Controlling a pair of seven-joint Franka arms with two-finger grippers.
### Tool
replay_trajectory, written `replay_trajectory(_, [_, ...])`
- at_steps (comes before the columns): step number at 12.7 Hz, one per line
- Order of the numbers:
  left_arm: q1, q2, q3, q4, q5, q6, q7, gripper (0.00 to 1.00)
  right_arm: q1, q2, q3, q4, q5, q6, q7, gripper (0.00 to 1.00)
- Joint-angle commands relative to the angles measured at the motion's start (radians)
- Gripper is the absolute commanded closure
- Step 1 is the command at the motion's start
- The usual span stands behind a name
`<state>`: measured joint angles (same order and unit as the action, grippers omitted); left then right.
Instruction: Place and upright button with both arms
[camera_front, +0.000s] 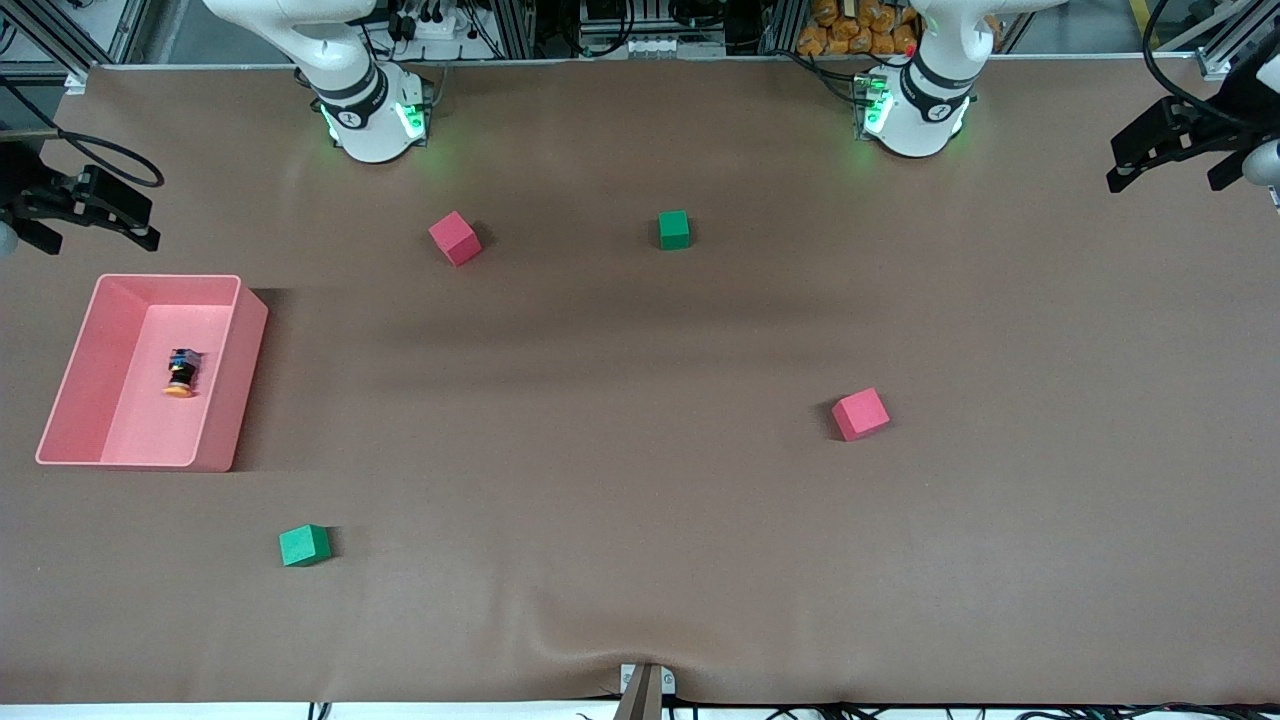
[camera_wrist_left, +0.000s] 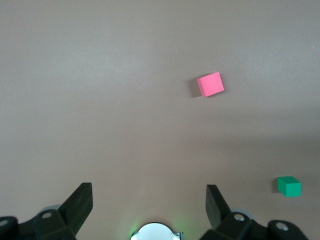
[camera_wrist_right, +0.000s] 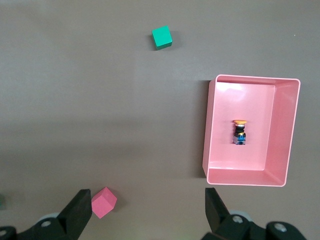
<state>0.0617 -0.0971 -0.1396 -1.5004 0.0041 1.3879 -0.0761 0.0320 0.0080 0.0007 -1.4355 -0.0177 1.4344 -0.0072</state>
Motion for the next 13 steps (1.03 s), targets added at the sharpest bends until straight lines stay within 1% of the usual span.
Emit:
replay_trajectory(1, [0.01,0.005,0.0,0.02,-0.007,-0.023,0.007,0.0,0.0,0.013,0.002,0.029,-0.016,-0.017,-0.014,0.0])
replay_trajectory(6, [0.023,0.008,0.003,0.02,-0.013,-0.021,0.012,0.0,-0.003,0.013,0.002,0.021,-0.018,-0.019,-0.013,0.0])
replay_trajectory(8, [0.021,0.017,0.002,0.02,-0.016,-0.021,0.004,0.0,-0.017,0.027,-0.001,0.018,-0.019,-0.019,-0.013,0.0])
replay_trajectory(10, [0.021,0.019,0.002,0.017,-0.013,-0.021,0.002,0.0,-0.062,0.084,-0.002,0.017,-0.021,-0.02,-0.017,0.0])
replay_trajectory(13, [0.024,0.017,0.002,0.019,-0.01,-0.021,0.016,0.0,-0.148,0.174,-0.002,0.017,-0.036,0.012,-0.048,0.0])
